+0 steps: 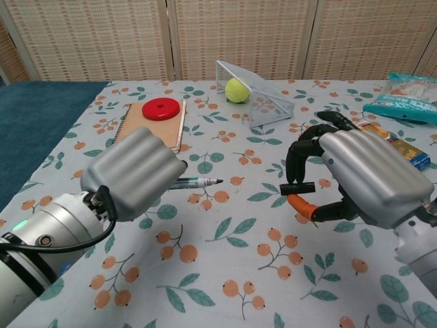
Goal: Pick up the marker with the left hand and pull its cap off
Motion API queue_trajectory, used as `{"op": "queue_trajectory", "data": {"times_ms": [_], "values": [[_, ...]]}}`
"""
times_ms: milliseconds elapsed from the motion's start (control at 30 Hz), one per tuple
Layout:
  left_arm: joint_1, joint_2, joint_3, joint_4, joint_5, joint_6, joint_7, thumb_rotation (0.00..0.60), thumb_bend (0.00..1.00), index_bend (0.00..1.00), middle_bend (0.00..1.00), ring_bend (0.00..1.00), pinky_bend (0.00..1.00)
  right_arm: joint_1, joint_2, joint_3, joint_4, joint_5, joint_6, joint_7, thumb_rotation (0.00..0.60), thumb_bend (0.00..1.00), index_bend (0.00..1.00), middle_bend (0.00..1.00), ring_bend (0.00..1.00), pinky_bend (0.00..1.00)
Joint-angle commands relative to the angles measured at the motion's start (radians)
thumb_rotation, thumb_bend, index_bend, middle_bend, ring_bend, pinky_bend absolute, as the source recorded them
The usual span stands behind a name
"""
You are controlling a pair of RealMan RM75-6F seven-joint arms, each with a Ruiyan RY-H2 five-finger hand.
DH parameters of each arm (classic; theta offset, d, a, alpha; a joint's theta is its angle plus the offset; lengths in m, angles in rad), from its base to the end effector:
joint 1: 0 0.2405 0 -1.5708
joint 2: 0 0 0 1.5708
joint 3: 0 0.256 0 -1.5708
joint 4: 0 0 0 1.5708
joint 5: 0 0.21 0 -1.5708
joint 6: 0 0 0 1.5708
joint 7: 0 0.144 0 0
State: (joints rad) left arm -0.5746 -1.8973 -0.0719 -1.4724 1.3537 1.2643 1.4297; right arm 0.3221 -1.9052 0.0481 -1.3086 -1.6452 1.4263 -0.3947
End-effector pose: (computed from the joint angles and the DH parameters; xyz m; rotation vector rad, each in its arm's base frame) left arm -0.1000 0.2454 -0.0854 -1.8878 0.0239 -0.5556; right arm -0.1574 -0.2136 -0.0662 1.6560 -0.7542 1.2092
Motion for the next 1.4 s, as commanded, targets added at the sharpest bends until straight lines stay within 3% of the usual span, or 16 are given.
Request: {"op": "queue_trajectory", "data": {"times_ms": [33,200,300,367,467,600,767,967,1067,1167,1267,1300,1400], "values": [[-0.005,-0.004,-0.004,0.048,-0.002,-0.008,-0.027,0.6,0.57,0.82,0.92,0.88,1.0,-0.001,-0.027,-0.011,0.045,0.012,-0.02,0.005,0.6,0.38,1.0,0.52,0.21,0.0],[-0.01,-0.019,-0.018,0.116,-0.027,-0.022,-0.049,0.6,0.55,0.65,0.78,0.87,1.0,0.0,-0.06,-0.007,0.105,0.026,-0.029,0.019,0.6,0.38,0.89,0.52,0.18,0.0],[-0.011,-0.017,-0.014,0.127,-0.04,-0.035,-0.053,0.6,0.53,0.55,0.71,0.86,1.0,0.001,-0.06,-0.009,0.119,0.042,-0.053,0.007,0.6,0.38,0.68,0.47,0.14,0.0],[-0.011,-0.014,-0.006,0.128,-0.049,-0.047,-0.059,0.6,0.52,0.47,0.65,0.83,1.0,0.003,-0.054,-0.01,0.115,0.055,-0.074,0.005,0.6,0.38,0.48,0.41,0.11,0.0],[-0.012,-0.012,0.003,0.129,-0.053,-0.058,-0.073,0.6,0.5,0.38,0.54,0.74,1.0,0.003,-0.05,-0.005,0.108,0.069,-0.083,0.004,0.6,0.38,0.29,0.37,0.09,0.0],[-0.015,-0.017,0.005,0.139,-0.056,-0.062,-0.087,0.6,0.48,0.32,0.45,0.69,0.99,0.003,-0.038,-0.008,0.098,0.075,-0.093,-0.013,0.6,0.38,0.21,0.34,0.08,0.0],[-0.014,-0.03,0.016,0.164,-0.049,-0.063,-0.121,0.6,0.46,0.28,0.41,0.62,0.97,0.003,-0.017,-0.012,0.065,0.084,-0.105,-0.034,0.6,0.38,0.17,0.32,0.07,0.0],[-0.006,-0.009,0.022,0.126,-0.029,-0.044,-0.174,0.6,0.45,0.2,0.33,0.5,0.87,0.001,0.045,-0.008,-0.016,0.085,-0.097,-0.04,0.6,0.37,0.11,0.28,0.05,0.0],[0.014,0.054,0.033,0.029,0.004,-0.021,-0.293,0.6,0.45,0.12,0.22,0.32,0.72,-0.01,0.144,-0.012,-0.12,0.091,-0.095,-0.054,0.6,0.33,0.05,0.21,0.01,0.0],[0.07,0.169,0.072,-0.112,0.059,0.037,-0.522,0.6,0.44,0.05,0.12,0.15,0.57,-0.036,0.311,-0.04,-0.277,0.102,-0.093,-0.071,0.6,0.28,0.0,0.12,0.0,0.0],[0.157,0.318,0.155,-0.24,0.132,0.116,-0.873,0.6,0.44,0.03,0.08,0.07,0.43,-0.078,0.522,-0.095,-0.424,0.13,-0.094,-0.049,0.6,0.25,0.0,0.05,0.0,0.0],[0.203,0.383,0.201,-0.258,0.179,0.175,-1.035,0.6,0.44,0.02,0.07,0.05,0.39,-0.103,0.613,-0.121,-0.468,0.143,-0.085,-0.022,0.6,0.25,0.0,0.04,0.0,0.0],[0.289,0.471,0.274,-0.157,0.276,0.31,-1.307,0.6,0.44,0.01,0.06,0.02,0.29,-0.159,0.733,-0.156,-0.488,0.132,-0.021,0.057,0.6,0.23,0.0,0.01,0.0,0.0]]}}
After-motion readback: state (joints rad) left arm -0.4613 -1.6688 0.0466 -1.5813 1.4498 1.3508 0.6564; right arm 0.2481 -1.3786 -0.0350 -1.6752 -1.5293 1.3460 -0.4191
